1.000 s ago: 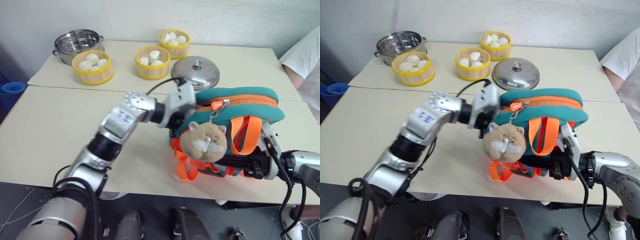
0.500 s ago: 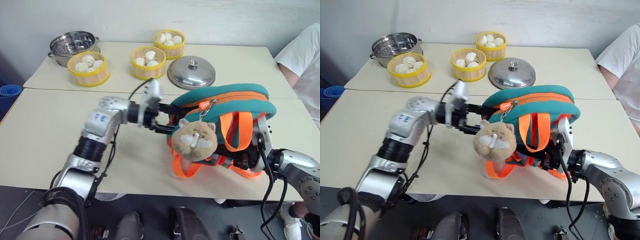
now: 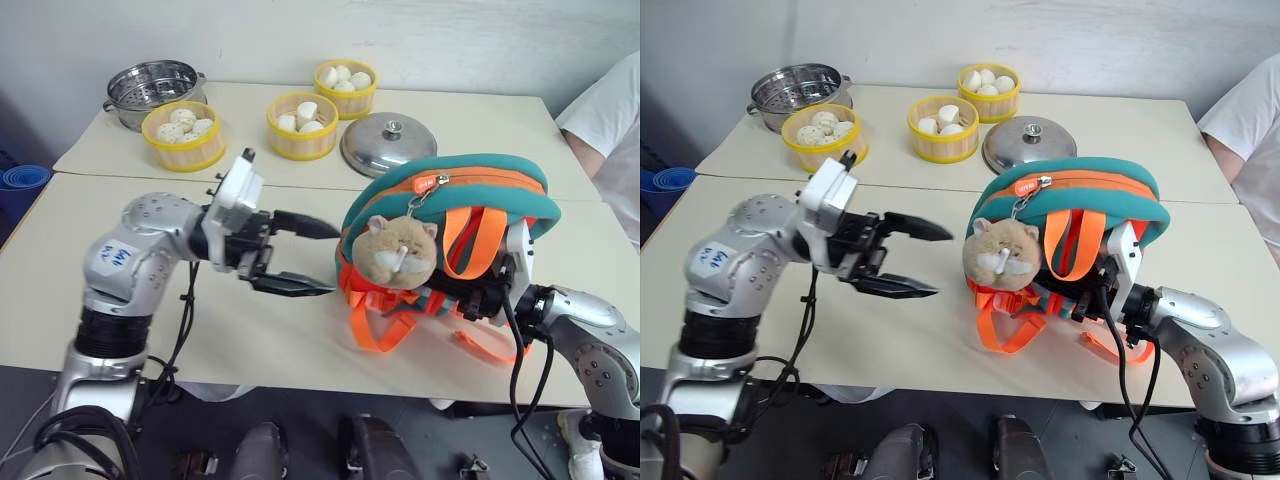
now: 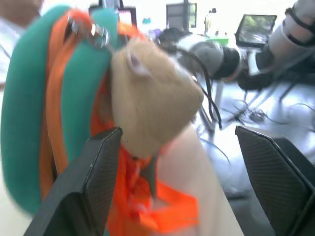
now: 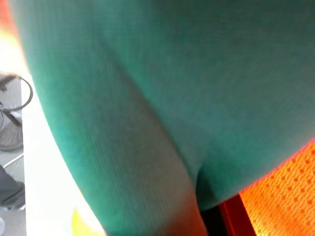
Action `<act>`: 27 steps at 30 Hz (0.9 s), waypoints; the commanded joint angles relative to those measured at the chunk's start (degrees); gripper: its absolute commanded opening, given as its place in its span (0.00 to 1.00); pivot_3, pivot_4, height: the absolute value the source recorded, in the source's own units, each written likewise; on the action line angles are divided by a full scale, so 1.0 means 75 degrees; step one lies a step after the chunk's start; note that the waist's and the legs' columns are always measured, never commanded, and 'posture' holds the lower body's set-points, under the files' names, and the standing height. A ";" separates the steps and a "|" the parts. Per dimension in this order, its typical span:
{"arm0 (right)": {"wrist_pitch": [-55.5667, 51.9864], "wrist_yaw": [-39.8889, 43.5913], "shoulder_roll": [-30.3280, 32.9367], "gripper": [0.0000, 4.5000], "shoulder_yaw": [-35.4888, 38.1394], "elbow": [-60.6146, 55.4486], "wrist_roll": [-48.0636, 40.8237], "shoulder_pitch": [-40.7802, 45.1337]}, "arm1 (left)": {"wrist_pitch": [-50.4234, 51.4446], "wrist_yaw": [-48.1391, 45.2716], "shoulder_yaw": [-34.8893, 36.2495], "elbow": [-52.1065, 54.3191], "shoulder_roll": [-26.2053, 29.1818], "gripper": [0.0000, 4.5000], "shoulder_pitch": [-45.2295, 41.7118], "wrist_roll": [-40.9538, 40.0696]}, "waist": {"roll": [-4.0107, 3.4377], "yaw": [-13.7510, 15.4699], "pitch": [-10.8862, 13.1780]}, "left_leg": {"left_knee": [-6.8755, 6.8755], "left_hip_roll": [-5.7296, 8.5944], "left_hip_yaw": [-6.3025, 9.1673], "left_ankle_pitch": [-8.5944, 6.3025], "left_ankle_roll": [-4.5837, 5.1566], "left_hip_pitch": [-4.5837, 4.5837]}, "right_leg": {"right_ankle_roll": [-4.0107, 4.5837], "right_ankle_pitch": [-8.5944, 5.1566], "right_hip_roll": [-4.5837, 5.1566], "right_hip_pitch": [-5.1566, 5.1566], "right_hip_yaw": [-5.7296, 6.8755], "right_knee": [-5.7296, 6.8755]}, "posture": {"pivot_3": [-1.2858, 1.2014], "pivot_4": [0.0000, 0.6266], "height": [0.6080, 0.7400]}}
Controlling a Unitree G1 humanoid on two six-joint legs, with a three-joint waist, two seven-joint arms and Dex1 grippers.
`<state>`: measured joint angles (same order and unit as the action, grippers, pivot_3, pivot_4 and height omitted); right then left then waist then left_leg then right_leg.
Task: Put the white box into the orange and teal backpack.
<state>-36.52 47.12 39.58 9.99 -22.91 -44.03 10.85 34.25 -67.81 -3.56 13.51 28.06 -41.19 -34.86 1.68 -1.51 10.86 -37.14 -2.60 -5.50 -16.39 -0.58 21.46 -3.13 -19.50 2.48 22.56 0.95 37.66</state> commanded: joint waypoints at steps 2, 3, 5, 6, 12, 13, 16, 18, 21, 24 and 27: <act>-0.0257 -0.0241 -0.0227 0.00 0.0127 -0.0268 -0.0438 -0.0005 | -0.0832 0.0721 -0.0327 -0.0098 -0.0620 0.86 0.0187 0.0531 | -0.0001 -0.0038 0.0000 | 0.0007 -0.0003 -0.0004 0.0003 -0.0006 -0.0005 | 0.0000 0.0000 -0.0009 0.0002 -0.0008 0.0001 | 0.52 0.24 1.00; -0.0321 -0.0260 -0.0236 0.00 0.0137 -0.0337 -0.0508 -0.0043 | -0.1007 0.0779 -0.0397 -0.0194 -0.0769 0.86 0.0225 0.0607 | -0.0001 -0.0035 -0.0001 | 0.0010 -0.0005 -0.0005 0.0003 -0.0008 -0.0009 | 0.0000 0.0000 -0.0012 0.0002 -0.0009 0.0002 | 0.52 0.24 1.00; -0.0383 -0.0312 -0.0212 0.00 0.0158 -0.0415 -0.0543 -0.0080 | -0.0936 0.0880 -0.0404 -0.0144 -0.1091 0.86 0.0270 0.0355 | -0.0001 -0.0018 0.0000 | 0.0010 -0.0008 -0.0005 0.0004 -0.0010 -0.0008 | 0.0001 0.0000 -0.0016 0.0003 -0.0009 0.0003 | 0.52 0.24 1.00; -0.0398 -0.0348 -0.0215 0.00 0.0174 -0.0416 -0.0554 -0.0071 | -0.0900 0.0881 -0.0391 -0.0120 -0.1167 0.86 0.0279 0.0259 | -0.0001 -0.0021 0.0000 | 0.0007 -0.0008 -0.0005 0.0004 -0.0010 -0.0007 | 0.0001 0.0000 -0.0016 0.0003 -0.0009 0.0003 | 0.52 0.24 1.00; -0.0507 -0.0561 -0.0300 0.00 0.0513 -0.0319 -0.0887 0.0067 | -0.2249 0.1224 -0.0384 -0.0951 -0.1197 0.55 0.0066 0.1339 | -0.0001 -0.0005 0.0000 | 0.0006 -0.0005 -0.0005 0.0003 -0.0009 -0.0008 | 0.0001 0.0000 -0.0014 0.0002 -0.0011 0.0002 | 0.52 0.24 1.00; -0.0642 -0.0783 -0.0466 0.00 0.0779 -0.0295 -0.1418 0.0191 | -0.2190 0.1148 -0.0233 -0.1051 -0.1090 0.48 -0.0051 0.1221 | 0.0000 -0.0005 0.0000 | 0.0005 -0.0004 -0.0005 0.0003 -0.0007 -0.0006 | 0.0001 0.0000 -0.0014 0.0002 -0.0011 0.0001 | 0.52 0.24 1.00; -0.1009 -0.1267 -0.0722 0.00 0.1369 -0.0305 -0.2765 0.0382 | -0.1651 0.0783 0.0292 -0.1296 -0.0547 0.28 -0.0383 0.0619 | -0.0001 -0.0030 0.0001 | 0.0007 -0.0008 -0.0005 0.0003 -0.0008 0.0000 | 0.0001 0.0000 -0.0015 0.0008 -0.0010 0.0002 | 0.52 0.24 1.00; -0.1146 -0.1241 -0.0567 0.00 0.1394 -0.0372 -0.2845 0.0294 | -0.1264 0.0490 0.0575 -0.1455 -0.0182 0.17 -0.0549 0.0213 | -0.0002 -0.0032 0.0002 | 0.0014 -0.0011 -0.0005 0.0003 -0.0009 0.0001 | 0.0002 0.0000 -0.0017 0.0014 -0.0009 0.0004 | 0.52 0.24 1.00; -0.1312 -0.1063 -0.0268 0.00 0.1396 -0.0457 -0.2850 -0.0065 | -0.0907 0.0209 0.1017 -0.2063 0.0347 0.05 -0.0975 -0.0110 | -0.0004 -0.0012 0.0003 | 0.0018 -0.0010 -0.0004 0.0004 -0.0010 0.0002 | 0.0003 -0.0001 -0.0015 0.0014 -0.0005 0.0000 | 0.52 0.24 1.00; -0.1263 -0.0988 -0.0161 0.00 0.1331 -0.0509 -0.2739 -0.0360 | -0.1320 -0.0088 0.0973 -0.2980 0.0871 0.04 -0.1396 0.0409 | -0.0004 -0.0005 0.0003 | 0.0011 -0.0006 -0.0003 0.0002 -0.0007 0.0009 | 0.0002 -0.0001 -0.0011 0.0013 -0.0002 -0.0009 | 0.52 0.24 1.00; -0.1118 -0.1000 -0.0217 0.00 0.1262 -0.0555 -0.2571 -0.0537 | -0.1611 -0.0306 0.0670 -0.3816 0.1345 0.04 -0.1542 0.1027 | -0.0004 -0.0038 0.0002 | 0.0012 -0.0004 -0.0007 0.0000 -0.0004 0.0008 | 0.0001 0.0000 -0.0009 0.0013 -0.0004 -0.0011 | 0.52 0.24 1.00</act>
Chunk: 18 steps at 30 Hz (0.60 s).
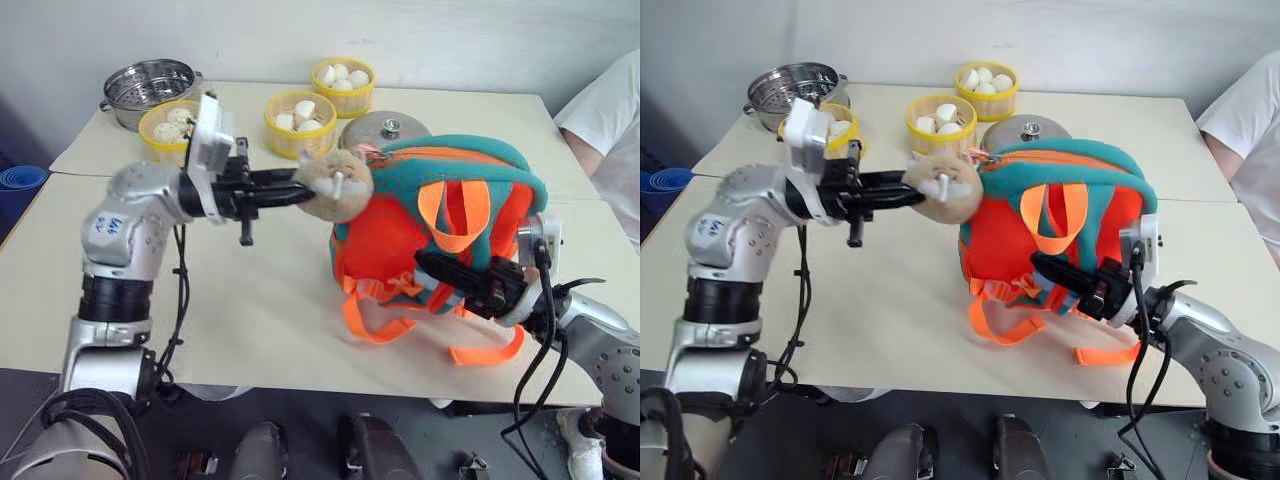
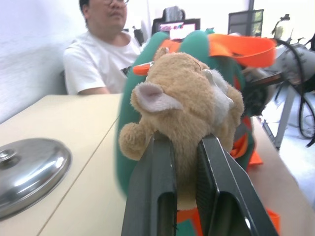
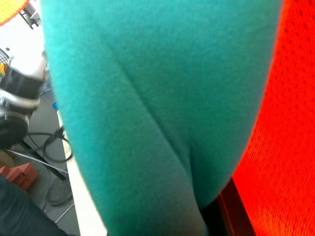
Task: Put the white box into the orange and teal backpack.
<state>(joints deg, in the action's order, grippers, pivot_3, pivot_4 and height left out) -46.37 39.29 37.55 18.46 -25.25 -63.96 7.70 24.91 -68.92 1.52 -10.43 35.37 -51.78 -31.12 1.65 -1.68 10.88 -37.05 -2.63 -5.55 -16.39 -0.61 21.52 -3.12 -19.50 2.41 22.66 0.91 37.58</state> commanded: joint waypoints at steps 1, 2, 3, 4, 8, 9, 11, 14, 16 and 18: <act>0.0228 0.0029 0.0037 0.00 0.0119 -0.0274 0.0109 -0.0159 | -0.0627 -0.0206 -0.0234 -0.0913 0.0524 0.04 -0.0093 0.0909 | 0.0000 -0.0021 0.0000 | 0.0002 -0.0001 -0.0002 0.0000 -0.0001 -0.0003 | 0.0000 0.0000 -0.0001 0.0000 -0.0001 0.0002 | 0.52 0.24 1.00; 0.0280 -0.0015 -0.0020 0.00 0.0121 -0.0313 0.0120 -0.0200 | -0.0915 -0.0253 -0.0489 -0.1163 0.0634 0.04 0.0031 0.1302 | 0.0000 -0.0012 0.0000 | 0.0005 -0.0003 -0.0002 0.0000 -0.0001 -0.0004 | 0.0000 0.0000 -0.0002 0.0001 -0.0001 0.0002 | 0.52 0.24 1.00; 0.0314 -0.0088 -0.0089 0.00 0.0140 -0.0337 0.0098 -0.0224 | -0.1143 -0.0255 -0.0660 -0.1324 0.0642 0.04 0.0144 0.1560 | 0.0000 -0.0007 0.0000 | 0.0005 -0.0004 -0.0001 0.0001 -0.0002 -0.0004 | 0.0001 0.0000 -0.0004 0.0002 0.0001 0.0003 | 0.52 0.24 1.00; 0.0380 -0.0134 -0.0154 0.00 0.0142 -0.0375 0.0110 -0.0255 | -0.1290 -0.0221 -0.0830 -0.1422 0.0598 0.04 0.0273 0.1762 | -0.0001 -0.0003 0.0000 | 0.0006 -0.0004 -0.0001 0.0001 -0.0002 -0.0005 | 0.0001 -0.0001 -0.0004 0.0002 0.0001 0.0003 | 0.52 0.24 1.00; 0.0491 -0.0206 -0.0280 0.00 0.0092 -0.0477 0.0172 -0.0402 | -0.1976 0.0052 -0.1092 -0.1808 0.0149 0.04 0.0561 0.2235 | 0.0001 0.0023 0.0000 | -0.0001 -0.0005 0.0000 -0.0008 0.0013 0.0004 | 0.0001 0.0000 0.0002 0.0004 0.0002 0.0003 | 0.52 0.24 1.00; 0.0512 -0.0204 -0.0296 0.00 0.0072 -0.0497 0.0198 -0.0443 | -0.2125 0.0080 -0.1111 -0.1856 0.0042 0.04 0.0621 0.2288 | 0.0001 0.0024 0.0000 | -0.0005 -0.0004 0.0000 -0.0018 0.0032 0.0006 | 0.0001 0.0000 0.0004 0.0005 0.0003 0.0004 | 0.52 0.24 1.00; 0.0560 -0.0185 -0.0324 0.00 0.0017 -0.0513 0.0290 -0.0529 | -0.2149 -0.0084 -0.1334 -0.1562 -0.0105 0.04 0.1003 0.2361 | 0.0001 0.0027 0.0000 | -0.0004 -0.0002 0.0000 -0.0024 0.0042 0.0008 | 0.0000 0.0000 0.0008 0.0004 0.0003 0.0000 | 0.52 0.24 1.00; 0.0729 -0.0133 -0.0309 0.00 -0.0058 -0.0505 0.0617 -0.0687 | -0.2029 -0.0200 -0.1558 -0.0744 -0.0127 0.04 0.1747 0.2382 | 0.0000 -0.0022 0.0000 | 0.0003 -0.0004 -0.0002 -0.0026 0.0040 0.0004 | 0.0001 0.0000 0.0008 0.0004 0.0001 0.0000 | 0.52 0.24 1.00; 0.0899 -0.0055 -0.0265 0.00 -0.0149 -0.0507 0.0946 -0.0829 | -0.1955 -0.0164 -0.1516 -0.0332 -0.0121 0.04 0.2115 0.2292 | 0.0001 -0.0007 0.0000 | 0.0003 -0.0007 -0.0001 -0.0026 0.0039 0.0003 | 0.0001 -0.0001 0.0007 0.0005 0.0003 0.0002 | 0.52 0.24 1.00; 0.1153 0.0027 -0.0219 0.00 -0.0264 -0.0502 0.1384 -0.0962 | -0.1718 -0.0245 -0.1467 0.0125 -0.0070 0.04 0.2481 0.2098 | 0.0001 0.0009 0.0000 | 0.0000 -0.0008 0.0003 -0.0025 0.0038 0.0002 | 0.0002 -0.0001 0.0007 0.0005 0.0005 0.0006 | 0.52 0.24 1.00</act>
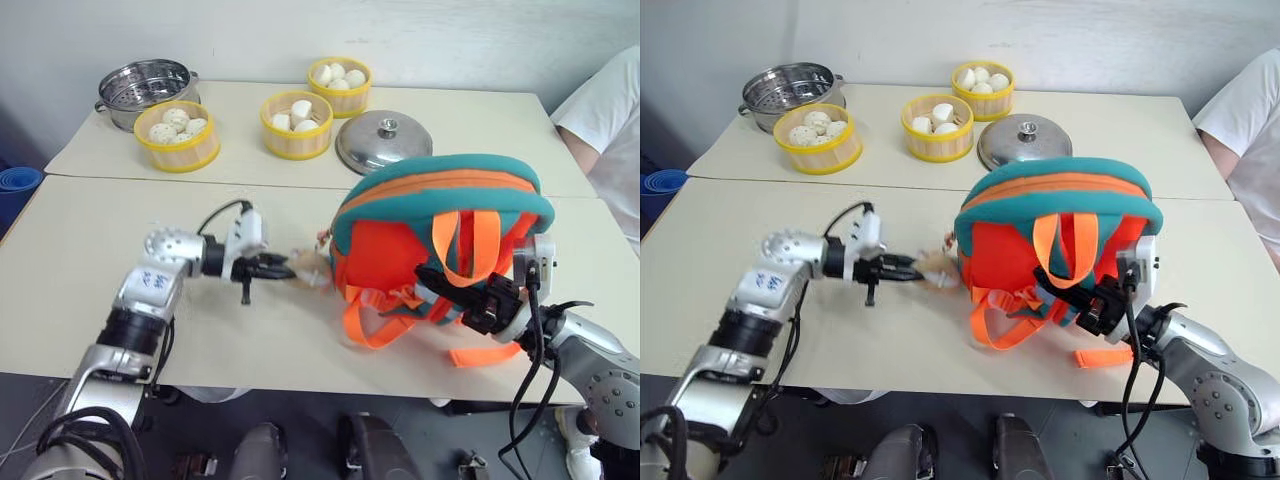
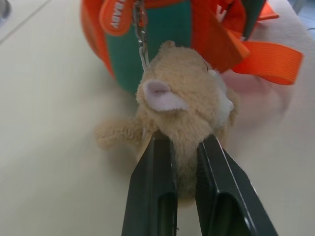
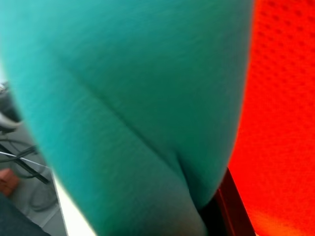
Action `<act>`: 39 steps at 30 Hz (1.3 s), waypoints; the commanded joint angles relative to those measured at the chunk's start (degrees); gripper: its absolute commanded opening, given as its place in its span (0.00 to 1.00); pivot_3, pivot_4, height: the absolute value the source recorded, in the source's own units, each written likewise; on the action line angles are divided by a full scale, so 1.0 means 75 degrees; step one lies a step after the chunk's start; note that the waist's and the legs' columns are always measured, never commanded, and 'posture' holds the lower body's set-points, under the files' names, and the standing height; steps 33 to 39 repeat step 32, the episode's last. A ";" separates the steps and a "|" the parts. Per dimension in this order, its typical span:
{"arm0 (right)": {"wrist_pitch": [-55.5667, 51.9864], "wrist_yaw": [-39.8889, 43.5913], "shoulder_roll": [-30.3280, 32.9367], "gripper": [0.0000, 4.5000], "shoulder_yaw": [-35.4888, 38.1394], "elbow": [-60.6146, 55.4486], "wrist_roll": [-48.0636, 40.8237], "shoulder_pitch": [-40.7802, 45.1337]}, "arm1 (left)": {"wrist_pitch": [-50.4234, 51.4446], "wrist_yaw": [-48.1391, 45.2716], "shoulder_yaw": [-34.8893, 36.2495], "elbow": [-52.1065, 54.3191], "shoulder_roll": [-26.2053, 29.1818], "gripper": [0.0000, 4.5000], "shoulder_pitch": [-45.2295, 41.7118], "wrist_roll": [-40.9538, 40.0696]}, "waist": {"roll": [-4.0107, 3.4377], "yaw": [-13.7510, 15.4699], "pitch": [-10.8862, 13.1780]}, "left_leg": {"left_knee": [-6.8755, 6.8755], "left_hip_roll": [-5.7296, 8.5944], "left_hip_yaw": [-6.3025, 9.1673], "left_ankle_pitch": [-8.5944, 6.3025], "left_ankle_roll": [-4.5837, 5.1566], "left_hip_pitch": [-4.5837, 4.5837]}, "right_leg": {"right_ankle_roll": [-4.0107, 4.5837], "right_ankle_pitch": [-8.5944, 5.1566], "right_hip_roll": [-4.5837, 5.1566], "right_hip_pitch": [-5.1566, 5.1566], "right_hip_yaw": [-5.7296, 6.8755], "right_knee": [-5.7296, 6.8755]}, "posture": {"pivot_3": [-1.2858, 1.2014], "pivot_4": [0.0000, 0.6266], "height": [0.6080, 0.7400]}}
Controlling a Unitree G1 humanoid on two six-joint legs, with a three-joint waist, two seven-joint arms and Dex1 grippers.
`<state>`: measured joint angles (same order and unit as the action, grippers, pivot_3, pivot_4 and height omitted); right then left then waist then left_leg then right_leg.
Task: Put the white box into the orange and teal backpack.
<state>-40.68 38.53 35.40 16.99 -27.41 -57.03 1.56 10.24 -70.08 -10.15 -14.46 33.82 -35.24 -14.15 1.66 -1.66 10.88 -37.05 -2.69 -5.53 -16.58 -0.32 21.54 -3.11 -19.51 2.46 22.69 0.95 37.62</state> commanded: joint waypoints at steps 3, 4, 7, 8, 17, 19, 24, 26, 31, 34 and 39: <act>0.0945 0.0197 -0.0066 0.00 -0.0202 -0.0179 0.1032 -0.0291 | 0.0070 0.0125 0.0181 0.0771 0.0107 0.04 0.0706 -0.0105 | -0.0001 0.0009 -0.0001 | -0.0001 0.0005 0.0000 0.0000 0.0002 -0.0005 | 0.0000 0.0000 0.0005 -0.0005 -0.0001 0.0004 | 0.52 0.24 1.00; 0.1073 0.0150 -0.0125 0.00 -0.0226 -0.0143 0.1172 -0.0319 | 0.0062 0.0332 0.0281 0.0716 0.0041 0.04 0.0796 -0.0097 | -0.0001 0.0004 -0.0001 | 0.0000 0.0005 0.0000 -0.0001 0.0003 -0.0009 | 0.0000 0.0000 0.0006 -0.0009 -0.0001 0.0003 | 0.52 0.24 1.00; 0.1400 0.0253 -0.0156 0.07 -0.0310 -0.0051 0.1553 -0.0431 | 0.0416 0.0675 0.0630 0.0860 -0.0004 0.19 0.1023 -0.0358 | -0.0001 -0.0001 -0.0001 | 0.0001 0.0004 0.0000 -0.0001 0.0003 -0.0014 | 0.0000 0.0000 0.0005 -0.0011 -0.0001 0.0003 | 0.52 0.24 1.00; 0.1648 0.0412 -0.0043 0.15 -0.0352 -0.0085 0.1851 -0.0556 | 0.0626 0.0581 0.0801 0.1133 0.0159 0.25 0.1170 -0.0571 | 0.0000 -0.0002 -0.0001 | 0.0001 0.0004 0.0000 -0.0001 0.0003 -0.0014 | 0.0000 0.0000 0.0005 -0.0011 -0.0001 0.0003 | 0.52 0.24 1.00; 0.3504 0.2051 0.1008 0.77 0.1065 -0.0145 0.3055 -0.2452 | 0.1111 -0.0048 0.2771 0.2418 0.1669 0.86 0.3248 -0.1802 | -0.0005 0.0004 0.0002 | 0.0015 0.0000 0.0000 -0.0012 -0.0003 -0.0018 | 0.0007 -0.0004 0.0005 -0.0015 0.0003 -0.0016 | 0.52 0.24 1.00; 0.3948 0.2375 0.1097 0.92 0.1517 0.0168 0.3290 -0.2735 | 0.0899 -0.0036 0.3108 0.2468 0.1749 0.99 0.3718 -0.1799 | -0.0004 0.0008 0.0002 | 0.0008 0.0003 -0.0001 -0.0020 0.0010 -0.0022 | 0.0006 -0.0003 0.0016 -0.0022 0.0004 -0.0015 | 0.52 0.24 1.00; 0.5155 0.3076 0.1242 1.00 0.2243 0.1323 0.3874 -0.3165 | -0.0336 0.0203 0.3694 0.2475 0.1668 1.00 0.4951 -0.1307 | -0.0006 0.0020 0.0002 | 0.0020 0.0004 0.0001 -0.0030 0.0014 -0.0030 | 0.0018 -0.0008 0.0027 -0.0030 0.0006 -0.0028 | 0.52 0.24 1.00; 0.5607 0.3327 0.1329 1.00 0.2280 0.1807 0.4109 -0.3213 | -0.0772 0.0278 0.3746 0.2415 0.1612 1.00 0.5288 -0.1137 | -0.0006 0.0019 0.0002 | 0.0030 0.0003 0.0001 -0.0038 0.0014 -0.0030 | 0.0027 -0.0013 0.0028 -0.0027 0.0008 -0.0036 | 0.52 0.24 1.00; 0.6206 0.3401 0.1590 1.00 0.2234 0.2935 0.4468 -0.2661 | -0.1153 0.0838 0.3623 0.2365 0.1426 1.00 0.4994 -0.0940 | -0.0009 0.0016 0.0004 | 0.0051 0.0004 -0.0003 -0.0034 0.0021 -0.0037 | 0.0033 -0.0016 0.0030 -0.0026 0.0010 -0.0041 | 0.52 0.24 1.00; 0.6281 0.3431 0.1620 1.00 0.2233 0.2968 0.4506 -0.2638 | -0.1152 0.0927 0.3630 0.2363 0.1433 1.00 0.4949 -0.0917 | -0.0009 0.0016 0.0004 | 0.0052 0.0004 -0.0003 -0.0032 0.0021 -0.0040 | 0.0036 -0.0014 0.0030 -0.0027 0.0011 -0.0038 | 0.52 0.24 1.00; 0.6281 0.3431 0.1620 1.00 0.2233 0.2968 0.4506 -0.2638 | -0.1152 0.0927 0.3630 0.2363 0.1433 1.00 0.4949 -0.0917 | -0.0009 0.0016 0.0004 | 0.0052 0.0004 -0.0003 -0.0032 0.0021 -0.0040 | 0.0036 -0.0014 0.0030 -0.0027 0.0011 -0.0038 | 0.52 0.24 1.00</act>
